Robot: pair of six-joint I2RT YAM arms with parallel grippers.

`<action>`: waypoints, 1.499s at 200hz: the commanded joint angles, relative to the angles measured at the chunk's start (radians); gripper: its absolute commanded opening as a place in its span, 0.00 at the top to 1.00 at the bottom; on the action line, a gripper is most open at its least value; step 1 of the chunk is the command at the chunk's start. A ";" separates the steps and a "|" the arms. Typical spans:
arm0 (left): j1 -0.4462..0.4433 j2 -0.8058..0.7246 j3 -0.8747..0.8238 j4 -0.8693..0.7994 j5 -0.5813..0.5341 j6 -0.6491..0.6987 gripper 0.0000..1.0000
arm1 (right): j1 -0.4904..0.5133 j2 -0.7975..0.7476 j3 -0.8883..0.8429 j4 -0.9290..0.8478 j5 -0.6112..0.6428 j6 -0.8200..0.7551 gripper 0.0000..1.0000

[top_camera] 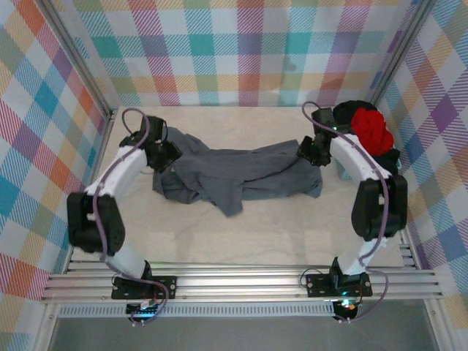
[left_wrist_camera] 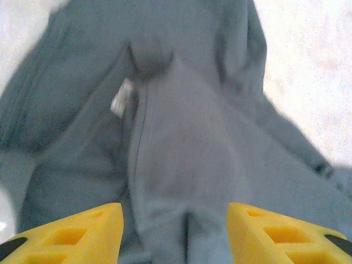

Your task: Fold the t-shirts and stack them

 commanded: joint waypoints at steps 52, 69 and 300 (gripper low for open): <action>-0.110 -0.095 -0.365 0.221 0.222 -0.250 0.59 | 0.483 -0.173 -0.371 0.208 -0.088 0.137 0.51; -0.116 -0.066 -0.377 0.276 0.226 -0.276 0.58 | 0.572 -0.103 -0.385 0.262 -0.112 0.165 0.47; -0.166 -0.254 -0.327 0.087 0.167 -0.218 1.00 | 0.583 -0.077 -0.250 0.225 -0.025 0.288 1.00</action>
